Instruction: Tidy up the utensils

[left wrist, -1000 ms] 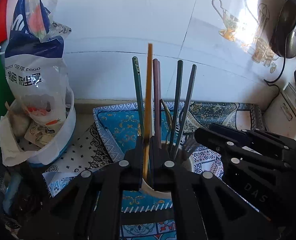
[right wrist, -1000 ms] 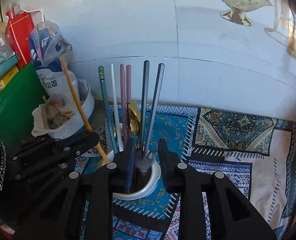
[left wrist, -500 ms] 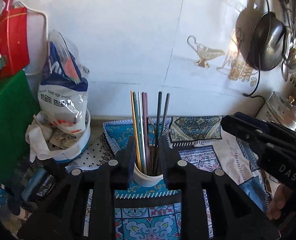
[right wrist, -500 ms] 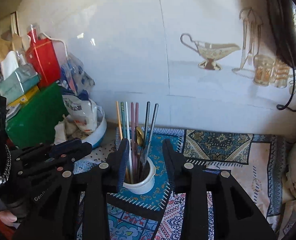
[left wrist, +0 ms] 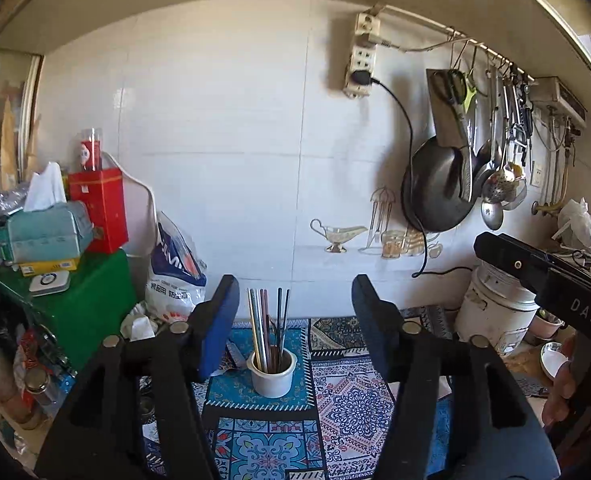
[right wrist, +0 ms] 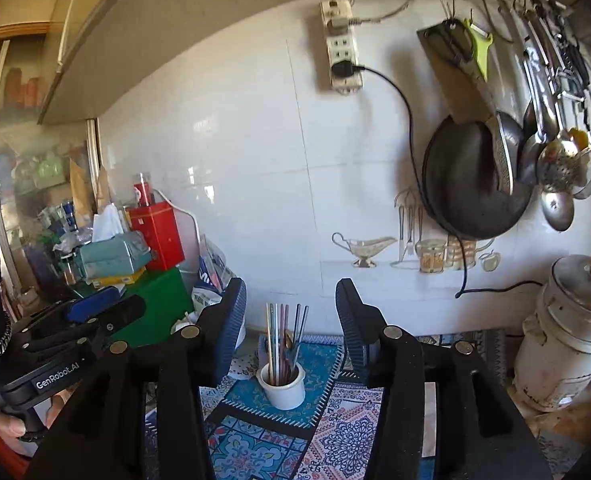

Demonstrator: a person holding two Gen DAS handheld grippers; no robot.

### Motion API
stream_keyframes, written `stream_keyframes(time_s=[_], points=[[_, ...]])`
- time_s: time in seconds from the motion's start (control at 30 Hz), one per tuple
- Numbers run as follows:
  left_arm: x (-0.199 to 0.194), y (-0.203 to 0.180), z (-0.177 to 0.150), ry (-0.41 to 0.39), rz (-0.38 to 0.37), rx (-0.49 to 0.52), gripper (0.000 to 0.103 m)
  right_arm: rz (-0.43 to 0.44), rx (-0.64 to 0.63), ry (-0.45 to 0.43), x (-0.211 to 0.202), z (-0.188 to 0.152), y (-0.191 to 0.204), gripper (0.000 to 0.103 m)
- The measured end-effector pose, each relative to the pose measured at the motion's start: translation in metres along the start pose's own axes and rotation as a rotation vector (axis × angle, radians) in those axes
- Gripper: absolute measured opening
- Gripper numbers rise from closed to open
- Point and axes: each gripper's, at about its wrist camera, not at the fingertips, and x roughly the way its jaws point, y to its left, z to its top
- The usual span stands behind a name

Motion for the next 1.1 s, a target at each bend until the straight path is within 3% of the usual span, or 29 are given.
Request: stream_keyframes(time_s=[0.13,0.2,0.47,1.1], points=[[-0.041,-0.018,-0.002,-0.039,0.002,0.003,0.077,-0.019,0.000,-0.049,-0.035,-0.003,0.002,0.062],[-0.055,-0.023,-0.005,-0.048,0.008,-0.001,0.088,-0.035,-0.007,-0.068,-0.051,-0.005,0.003,0.071],[-0.089,-0.035,-0.016,-0.081,0.069,0.001,0.097,-0.105,-0.043,-0.130,-0.095,-0.010,0.008,0.103],[-0.100,-0.040,-0.026,-0.069,0.089,-0.007,0.099,-0.118,-0.078,-0.081,-0.104,-0.024,0.014,0.103]])
